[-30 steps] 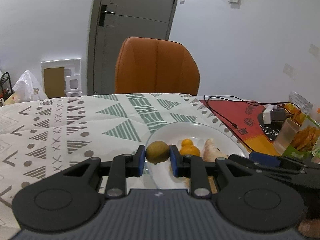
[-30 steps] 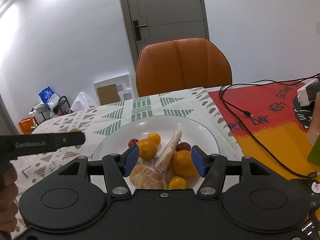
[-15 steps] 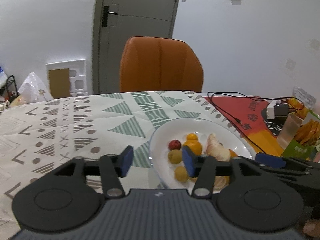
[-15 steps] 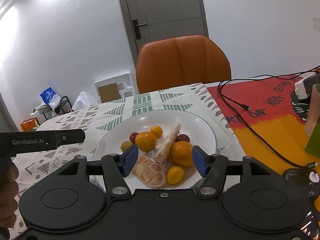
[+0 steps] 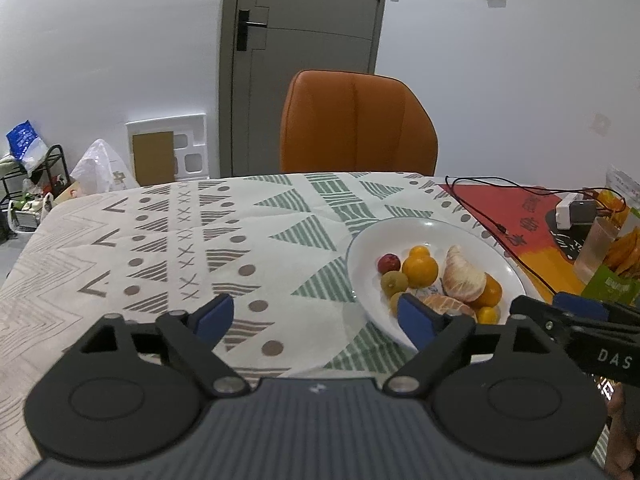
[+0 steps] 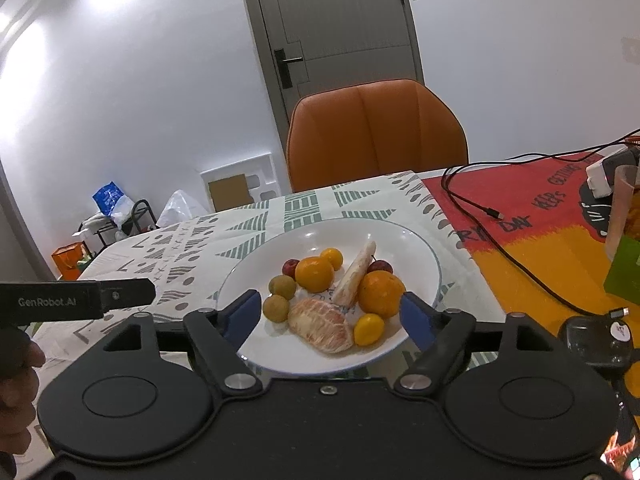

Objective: Organize fruits

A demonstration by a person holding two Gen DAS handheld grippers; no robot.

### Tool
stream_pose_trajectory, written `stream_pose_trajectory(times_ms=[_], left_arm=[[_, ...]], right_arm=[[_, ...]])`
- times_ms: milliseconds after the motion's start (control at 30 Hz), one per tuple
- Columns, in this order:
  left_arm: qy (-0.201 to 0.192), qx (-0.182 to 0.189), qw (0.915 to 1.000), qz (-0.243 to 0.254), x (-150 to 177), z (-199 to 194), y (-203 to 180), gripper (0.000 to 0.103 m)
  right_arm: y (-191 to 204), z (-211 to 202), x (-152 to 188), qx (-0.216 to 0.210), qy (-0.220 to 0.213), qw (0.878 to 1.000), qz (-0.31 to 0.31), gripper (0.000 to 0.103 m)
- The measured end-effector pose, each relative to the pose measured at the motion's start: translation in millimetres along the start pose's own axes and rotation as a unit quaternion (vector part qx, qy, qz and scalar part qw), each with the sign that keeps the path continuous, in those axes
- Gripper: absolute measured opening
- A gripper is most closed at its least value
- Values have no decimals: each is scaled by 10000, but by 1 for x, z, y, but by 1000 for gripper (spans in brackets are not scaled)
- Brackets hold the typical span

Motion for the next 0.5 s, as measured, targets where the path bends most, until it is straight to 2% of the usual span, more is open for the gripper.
stream_pose_trajectory(times_ms=[100,500], left_arm=[[13,-64,9999,-83,3,-5,6,95],[-59,-198,9995,-228,17,-39,27,101]], right_arm=[[3,-5,2,-49,-9,10000,-29,84],[29,-29,12,-296,-22,9994,-181,95]])
Point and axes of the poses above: each gripper's, at about its wrist camera, not at the fingertips, and z roughly the way its jaws point, y to its left, x to its underside, the point moved 4 cm from there along z, roughly the way its jaws point, and after that the axes turned 13 degrees about -x, right-handed, at the moved point
